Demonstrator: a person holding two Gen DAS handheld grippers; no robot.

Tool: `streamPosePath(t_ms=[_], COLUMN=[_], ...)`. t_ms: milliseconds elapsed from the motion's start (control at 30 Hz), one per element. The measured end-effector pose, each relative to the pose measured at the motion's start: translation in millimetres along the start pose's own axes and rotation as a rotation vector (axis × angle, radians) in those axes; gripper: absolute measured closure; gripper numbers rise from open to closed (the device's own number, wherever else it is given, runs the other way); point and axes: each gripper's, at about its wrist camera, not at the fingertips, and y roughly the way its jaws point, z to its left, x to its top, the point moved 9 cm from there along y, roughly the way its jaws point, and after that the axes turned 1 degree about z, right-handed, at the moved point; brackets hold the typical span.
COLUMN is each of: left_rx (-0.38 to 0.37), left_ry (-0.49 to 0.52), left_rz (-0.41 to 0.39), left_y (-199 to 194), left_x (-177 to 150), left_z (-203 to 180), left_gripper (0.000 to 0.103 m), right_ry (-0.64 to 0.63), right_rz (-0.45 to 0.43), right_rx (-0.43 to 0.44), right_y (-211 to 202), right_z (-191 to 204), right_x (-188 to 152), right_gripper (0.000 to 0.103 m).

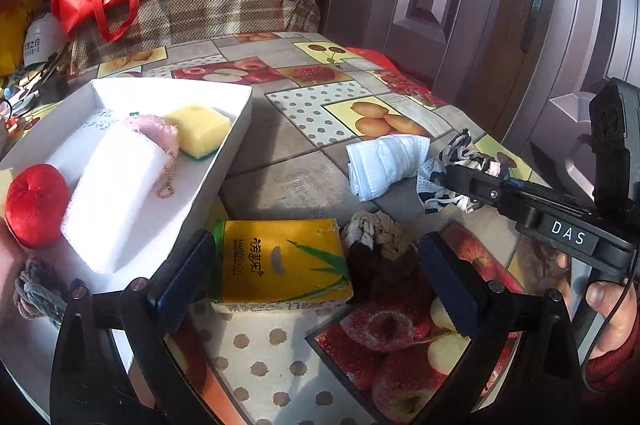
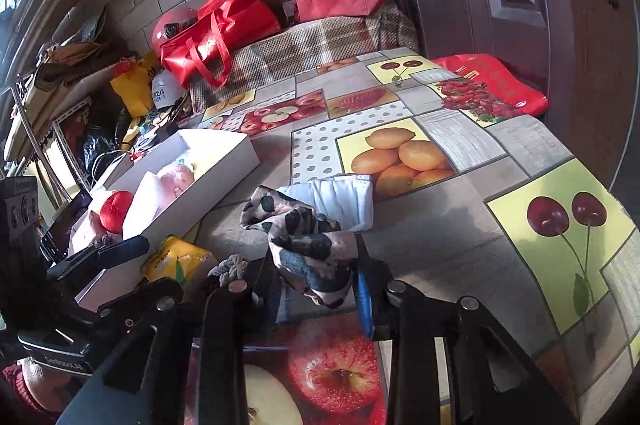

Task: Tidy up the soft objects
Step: 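Grasp the black-and-white patterned cloth with the right tool while the left tool grasps the yellow tissue pack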

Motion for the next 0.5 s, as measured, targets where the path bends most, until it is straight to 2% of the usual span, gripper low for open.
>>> streamPosePath(t_ms=[133,233,433,500], left_rx=[0.009,-0.007,-0.081,-0.098], left_ry=[0.064,0.093,0.165,0.202], left_rz=[0.062,0.075,0.106,0.087], left_y=[13,14,-5,-20], left_x=[-5,-9,-33,-37], left_z=[-13,-20,-51,-62], left_gripper=[0.001,0.001,0.001,0.001], right_ry=[0.091,0.113,0.13,0.133], right_rz=[0.015,0.016,0.01,0.008], right_rx=[0.034,0.046,0.055,0.057], right_y=[4,5,2,2], right_z=[-16,-18,-19,-19], right_x=[1,2,1,2], right_gripper=[0.072,0.072,0.072,0.072])
